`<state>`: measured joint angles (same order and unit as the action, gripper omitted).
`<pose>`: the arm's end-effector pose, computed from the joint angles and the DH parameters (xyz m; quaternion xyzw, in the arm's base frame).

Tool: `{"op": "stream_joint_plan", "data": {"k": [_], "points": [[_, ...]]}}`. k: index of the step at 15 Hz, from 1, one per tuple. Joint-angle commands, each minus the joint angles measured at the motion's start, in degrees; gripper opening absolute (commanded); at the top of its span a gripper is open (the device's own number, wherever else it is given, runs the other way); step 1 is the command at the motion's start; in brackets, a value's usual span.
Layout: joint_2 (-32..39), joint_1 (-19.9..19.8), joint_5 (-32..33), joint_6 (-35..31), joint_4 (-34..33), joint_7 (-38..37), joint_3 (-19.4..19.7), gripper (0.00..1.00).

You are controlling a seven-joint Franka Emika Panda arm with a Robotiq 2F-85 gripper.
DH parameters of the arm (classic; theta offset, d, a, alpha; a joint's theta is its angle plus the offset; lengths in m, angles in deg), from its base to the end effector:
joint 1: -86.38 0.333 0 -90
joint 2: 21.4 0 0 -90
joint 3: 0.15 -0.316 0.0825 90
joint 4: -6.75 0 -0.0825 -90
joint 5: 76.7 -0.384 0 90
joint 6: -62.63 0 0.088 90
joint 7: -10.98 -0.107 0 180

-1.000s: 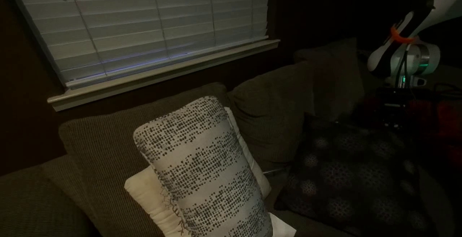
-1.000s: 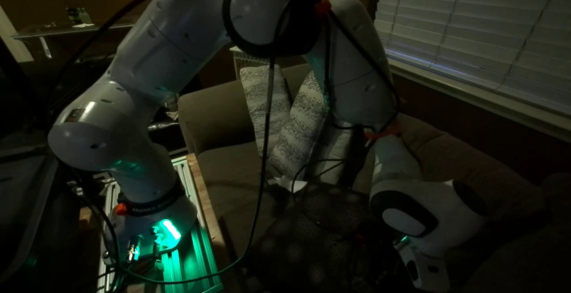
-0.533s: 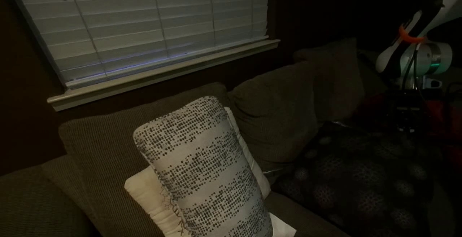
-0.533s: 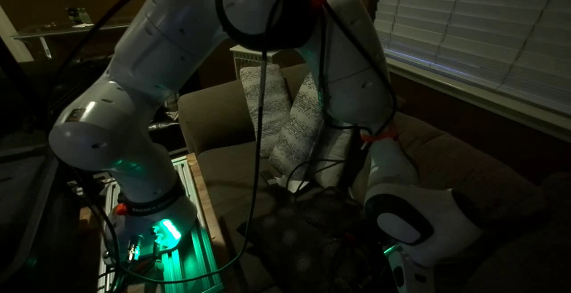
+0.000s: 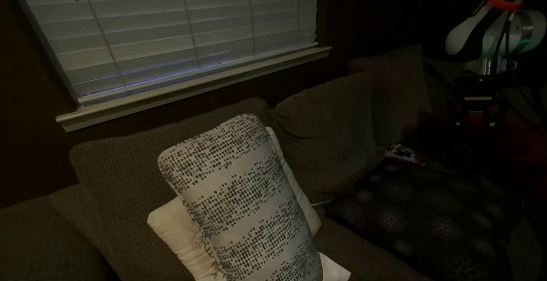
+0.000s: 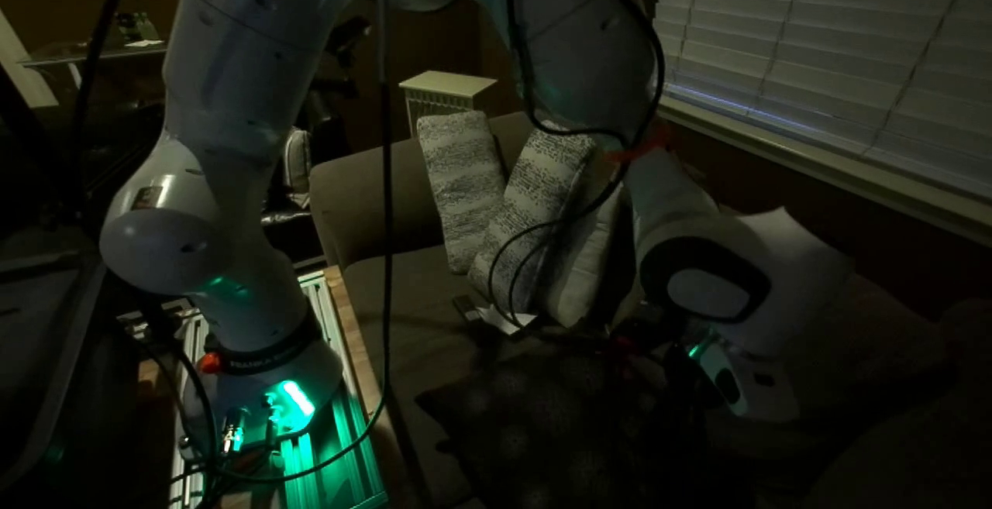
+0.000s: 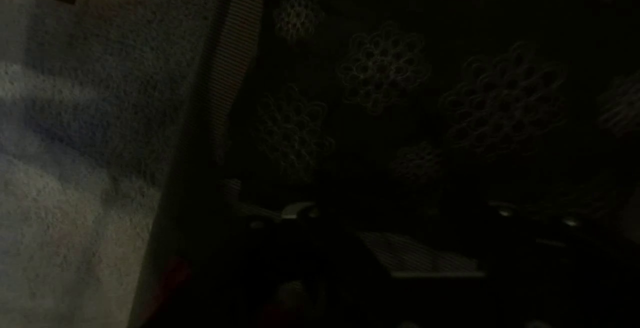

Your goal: Move the black pillow to the seat

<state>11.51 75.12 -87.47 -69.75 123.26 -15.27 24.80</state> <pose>0.4597 -0.3363 0.1653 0.8185 -0.5599 -0.1196 0.0470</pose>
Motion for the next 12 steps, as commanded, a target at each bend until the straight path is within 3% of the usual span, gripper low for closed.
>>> {"op": "stream_joint_plan", "data": {"k": [1,3,12], "points": [[-13.4,3.4,6.8,0.7,8.6,2.7,-1.7,0.91],[-19.2,5.0,10.5,2.6,11.3,3.8,-3.2,1.00],[-34.8,4.2,16.6,11.0,16.9,20.1,-11.9,1.00]]}}
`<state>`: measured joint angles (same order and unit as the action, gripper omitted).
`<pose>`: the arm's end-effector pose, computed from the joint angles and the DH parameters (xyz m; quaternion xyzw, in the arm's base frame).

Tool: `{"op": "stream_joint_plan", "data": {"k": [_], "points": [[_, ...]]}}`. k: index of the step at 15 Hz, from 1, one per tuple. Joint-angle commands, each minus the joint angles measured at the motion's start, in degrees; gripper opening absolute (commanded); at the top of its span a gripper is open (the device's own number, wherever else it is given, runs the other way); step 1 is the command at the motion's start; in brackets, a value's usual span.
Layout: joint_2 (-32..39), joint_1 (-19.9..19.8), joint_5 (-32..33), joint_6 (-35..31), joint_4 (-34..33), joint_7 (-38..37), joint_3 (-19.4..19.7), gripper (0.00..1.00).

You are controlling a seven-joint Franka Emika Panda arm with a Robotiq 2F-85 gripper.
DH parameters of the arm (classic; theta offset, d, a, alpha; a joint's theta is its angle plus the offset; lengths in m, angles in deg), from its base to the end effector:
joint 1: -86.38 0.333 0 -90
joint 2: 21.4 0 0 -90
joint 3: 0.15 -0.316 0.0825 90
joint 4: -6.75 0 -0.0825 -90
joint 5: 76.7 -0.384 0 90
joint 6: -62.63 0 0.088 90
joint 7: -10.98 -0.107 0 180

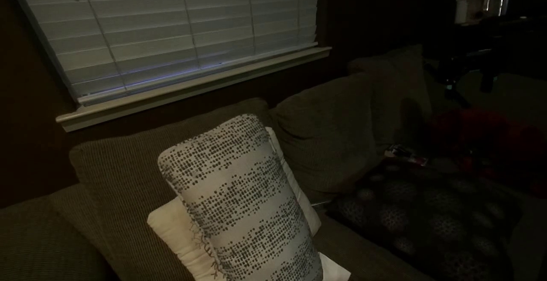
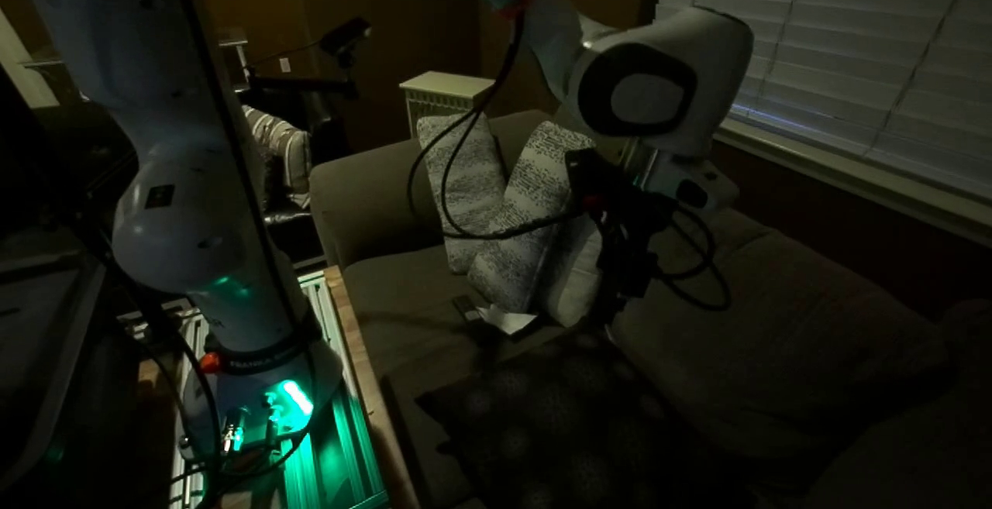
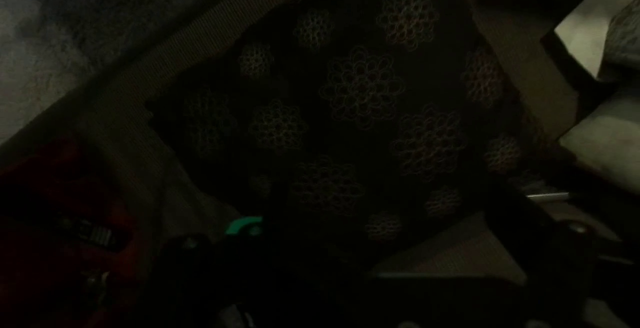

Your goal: Move the black pillow to the seat

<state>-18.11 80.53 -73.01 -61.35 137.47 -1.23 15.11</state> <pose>0.4675 -0.1832 0.3167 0.9594 -0.2664 -0.0888 0.0258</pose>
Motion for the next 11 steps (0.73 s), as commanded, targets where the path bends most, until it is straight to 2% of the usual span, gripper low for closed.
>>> {"op": "stream_joint_plan", "data": {"k": [1,3,6,7,11], "points": [[-5.8,-1.3,2.3,3.3,2.7,7.9,-2.5,1.00],[-7.6,-1.4,3.2,4.4,3.2,9.6,-3.2,1.00],[-9.6,-1.6,4.5,2.3,4.0,10.6,-3.9,1.00],[-6.4,-1.7,2.5,3.4,1.6,9.4,-3.9,1.00],[-7.8,-1.8,3.0,3.3,2.2,10.0,-4.2,1.00]]}}
